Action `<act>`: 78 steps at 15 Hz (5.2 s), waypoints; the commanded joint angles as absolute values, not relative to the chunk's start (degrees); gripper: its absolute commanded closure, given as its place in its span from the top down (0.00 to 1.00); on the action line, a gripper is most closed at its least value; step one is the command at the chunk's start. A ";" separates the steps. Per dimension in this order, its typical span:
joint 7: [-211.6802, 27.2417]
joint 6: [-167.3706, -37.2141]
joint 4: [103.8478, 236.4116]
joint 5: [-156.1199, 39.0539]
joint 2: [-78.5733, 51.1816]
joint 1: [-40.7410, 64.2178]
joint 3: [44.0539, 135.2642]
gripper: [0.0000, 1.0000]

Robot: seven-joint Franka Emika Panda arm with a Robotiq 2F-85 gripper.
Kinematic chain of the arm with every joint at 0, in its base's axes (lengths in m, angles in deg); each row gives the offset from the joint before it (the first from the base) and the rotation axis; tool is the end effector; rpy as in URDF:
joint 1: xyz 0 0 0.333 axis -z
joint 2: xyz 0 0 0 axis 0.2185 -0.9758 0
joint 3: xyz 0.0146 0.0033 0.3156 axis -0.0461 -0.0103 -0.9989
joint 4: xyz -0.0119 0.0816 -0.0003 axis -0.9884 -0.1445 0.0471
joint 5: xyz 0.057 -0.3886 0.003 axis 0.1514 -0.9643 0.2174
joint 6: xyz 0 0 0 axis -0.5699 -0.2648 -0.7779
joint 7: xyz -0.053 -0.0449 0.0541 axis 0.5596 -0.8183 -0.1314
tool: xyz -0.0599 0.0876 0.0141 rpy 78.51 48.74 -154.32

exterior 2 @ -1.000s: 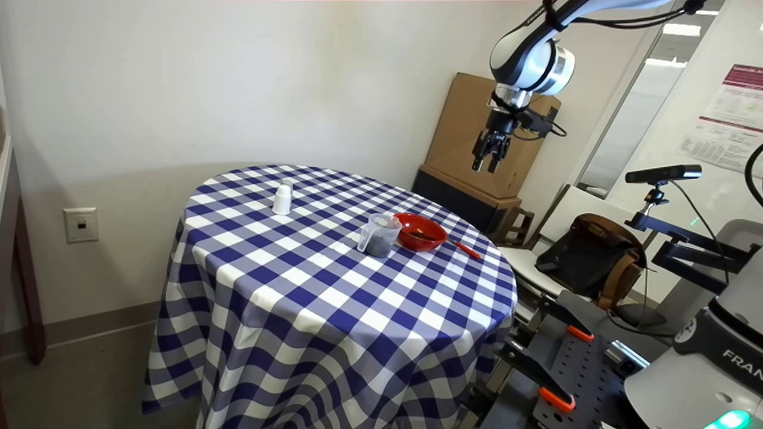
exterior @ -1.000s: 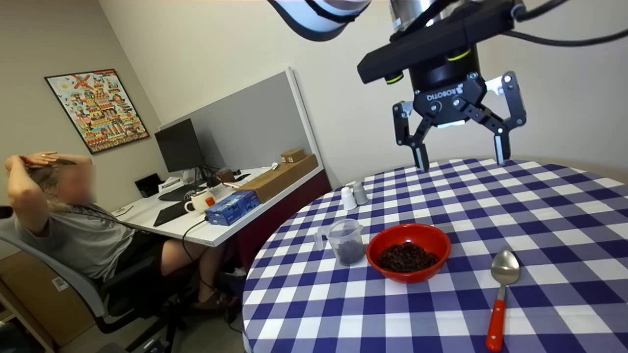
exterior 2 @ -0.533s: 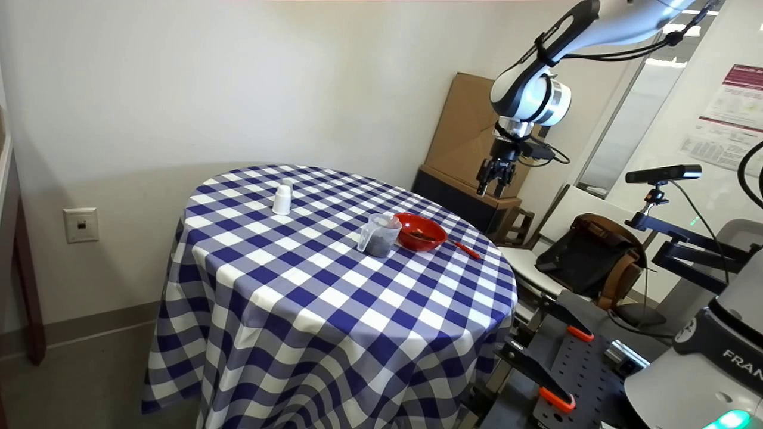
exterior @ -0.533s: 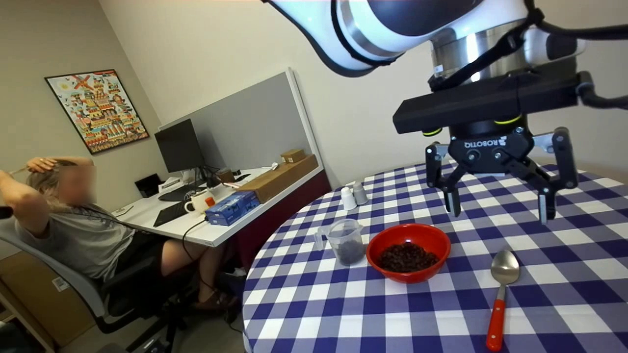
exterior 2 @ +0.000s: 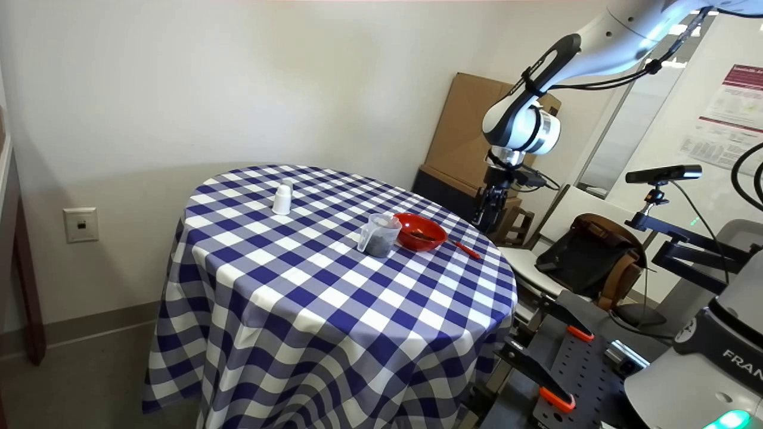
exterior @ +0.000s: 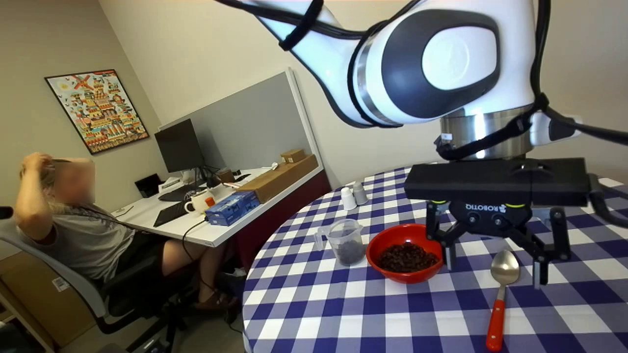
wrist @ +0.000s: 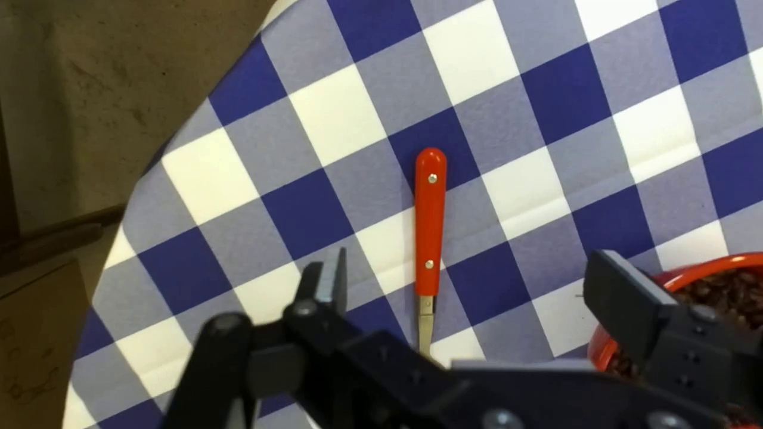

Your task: Use the spoon on the table to scoop some of the contents in the red bowl into the clear jug

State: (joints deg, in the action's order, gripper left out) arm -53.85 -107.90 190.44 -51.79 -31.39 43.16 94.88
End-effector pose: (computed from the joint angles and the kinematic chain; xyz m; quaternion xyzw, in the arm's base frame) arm 0.4623 -0.3831 0.1594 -0.9959 0.0674 0.0584 0.0117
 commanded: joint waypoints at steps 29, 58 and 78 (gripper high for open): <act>-49.99 -123.21 195.72 -51.26 -36.90 50.38 87.17 0.08; -33.26 -91.62 193.11 -75.95 -16.59 28.52 92.14 0.08; -56.12 -116.45 200.50 -143.17 -18.14 26.55 98.39 0.08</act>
State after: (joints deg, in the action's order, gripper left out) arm -52.18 -114.55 199.33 -136.76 -18.39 25.88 98.03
